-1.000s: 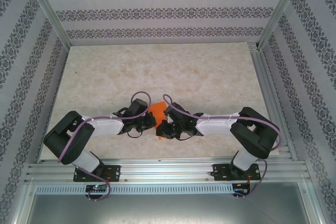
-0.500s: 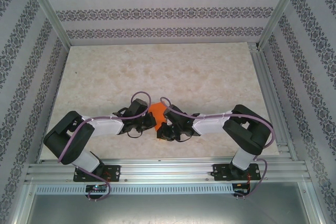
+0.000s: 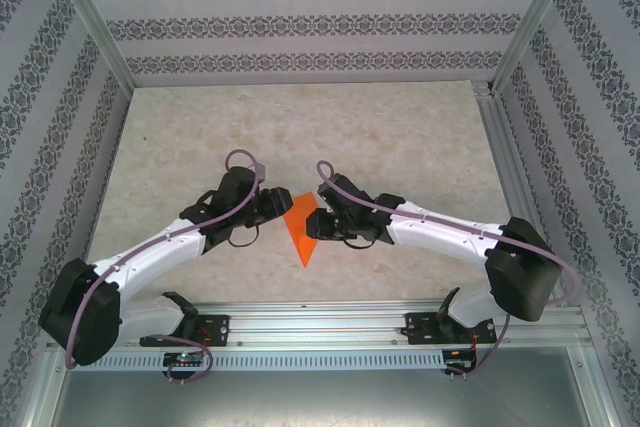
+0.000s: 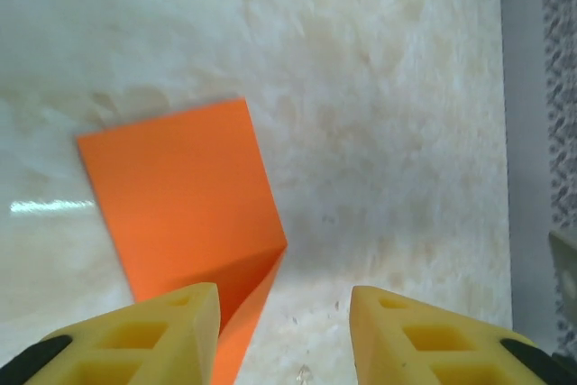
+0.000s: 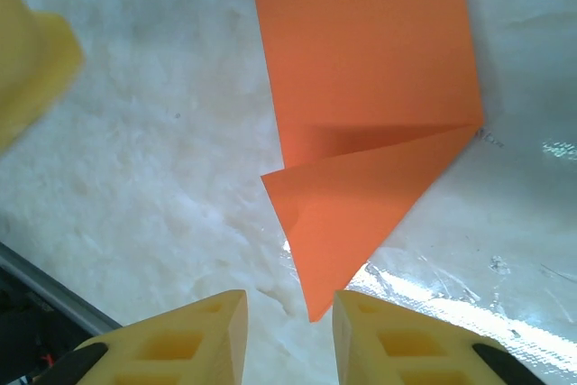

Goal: Fold a paper plane with a square sheet of paper (pick it up from the middle)
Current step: Third fold the triangle at the center of the table, then turn over the paper at the center of the table.

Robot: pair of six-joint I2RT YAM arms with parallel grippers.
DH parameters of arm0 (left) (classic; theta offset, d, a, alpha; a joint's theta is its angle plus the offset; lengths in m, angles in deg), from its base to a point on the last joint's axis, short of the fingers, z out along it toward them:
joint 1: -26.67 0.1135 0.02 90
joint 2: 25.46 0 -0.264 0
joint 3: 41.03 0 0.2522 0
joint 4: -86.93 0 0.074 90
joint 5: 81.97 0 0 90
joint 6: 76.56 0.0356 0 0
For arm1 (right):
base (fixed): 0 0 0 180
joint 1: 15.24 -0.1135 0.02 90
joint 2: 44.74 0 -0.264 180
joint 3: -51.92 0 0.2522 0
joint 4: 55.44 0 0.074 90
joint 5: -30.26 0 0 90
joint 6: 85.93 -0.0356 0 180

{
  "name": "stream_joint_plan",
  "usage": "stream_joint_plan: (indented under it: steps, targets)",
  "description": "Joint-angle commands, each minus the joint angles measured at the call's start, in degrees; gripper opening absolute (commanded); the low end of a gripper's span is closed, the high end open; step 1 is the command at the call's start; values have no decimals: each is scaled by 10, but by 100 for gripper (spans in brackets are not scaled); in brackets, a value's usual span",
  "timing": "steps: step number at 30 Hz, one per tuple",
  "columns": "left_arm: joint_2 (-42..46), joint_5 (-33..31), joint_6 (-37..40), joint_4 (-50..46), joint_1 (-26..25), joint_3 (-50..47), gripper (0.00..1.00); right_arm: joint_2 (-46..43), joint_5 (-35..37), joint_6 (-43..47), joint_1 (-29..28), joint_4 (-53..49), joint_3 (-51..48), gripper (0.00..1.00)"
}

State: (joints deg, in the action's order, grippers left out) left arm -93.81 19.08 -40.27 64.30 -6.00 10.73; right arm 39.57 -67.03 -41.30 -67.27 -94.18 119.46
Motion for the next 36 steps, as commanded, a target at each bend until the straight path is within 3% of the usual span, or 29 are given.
stream_joint_plan:
  steps: [1,3,8,12,21,36]
  targets:
    - [0,27,-16,-32,53,-47,48,38,27,43,-7,-49,34,32]
    - [-7,61,-38,-4,72,-74,54,60,41,48,-14,-66,62,32]
    - [-25,110,-88,67,83,-113,57,125,31,61,-23,-95,123,33]
    - [2,79,-91,33,93,-115,57,176,54,76,-43,-141,178,39]
    - [43,61,-91,-26,163,-134,56,295,160,97,-81,-272,314,55]
    - [129,15,-87,-104,189,-145,57,393,220,95,-111,-336,397,52]
